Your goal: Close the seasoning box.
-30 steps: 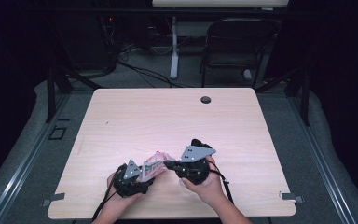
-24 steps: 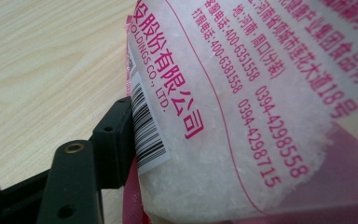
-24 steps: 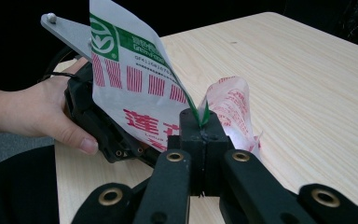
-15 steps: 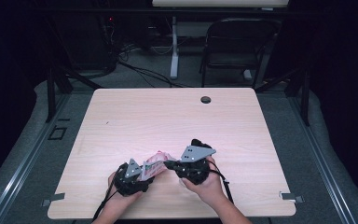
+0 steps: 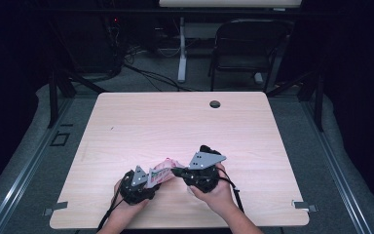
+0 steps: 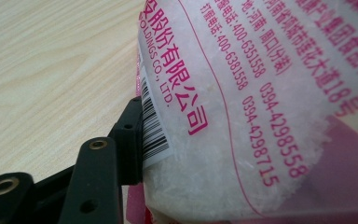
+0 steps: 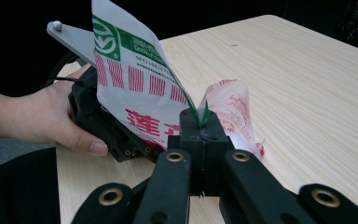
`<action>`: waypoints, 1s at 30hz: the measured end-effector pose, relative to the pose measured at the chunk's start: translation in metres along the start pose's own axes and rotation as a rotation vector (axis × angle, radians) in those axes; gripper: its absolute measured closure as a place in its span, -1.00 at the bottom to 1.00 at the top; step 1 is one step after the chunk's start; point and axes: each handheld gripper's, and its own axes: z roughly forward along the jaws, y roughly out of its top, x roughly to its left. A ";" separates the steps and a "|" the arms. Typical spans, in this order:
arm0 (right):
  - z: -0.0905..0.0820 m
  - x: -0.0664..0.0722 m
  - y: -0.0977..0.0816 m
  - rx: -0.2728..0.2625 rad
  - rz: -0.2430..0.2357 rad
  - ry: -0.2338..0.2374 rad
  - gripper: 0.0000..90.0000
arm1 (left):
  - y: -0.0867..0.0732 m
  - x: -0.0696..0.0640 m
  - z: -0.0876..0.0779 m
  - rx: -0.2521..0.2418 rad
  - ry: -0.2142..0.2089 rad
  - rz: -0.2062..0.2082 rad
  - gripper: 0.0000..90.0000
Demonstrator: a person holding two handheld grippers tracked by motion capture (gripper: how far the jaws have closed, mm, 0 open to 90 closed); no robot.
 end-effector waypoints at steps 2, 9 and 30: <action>0.000 0.000 0.000 -0.002 0.000 -0.003 1.00 | 0.000 0.000 0.000 -0.002 0.003 0.003 0.16; -0.001 0.001 0.001 -0.002 -0.005 -0.008 1.00 | 0.000 -0.002 0.000 -0.006 0.020 0.019 0.28; -0.002 0.002 -0.001 -0.003 -0.016 -0.003 1.00 | -0.001 -0.001 -0.002 -0.009 0.021 0.020 0.42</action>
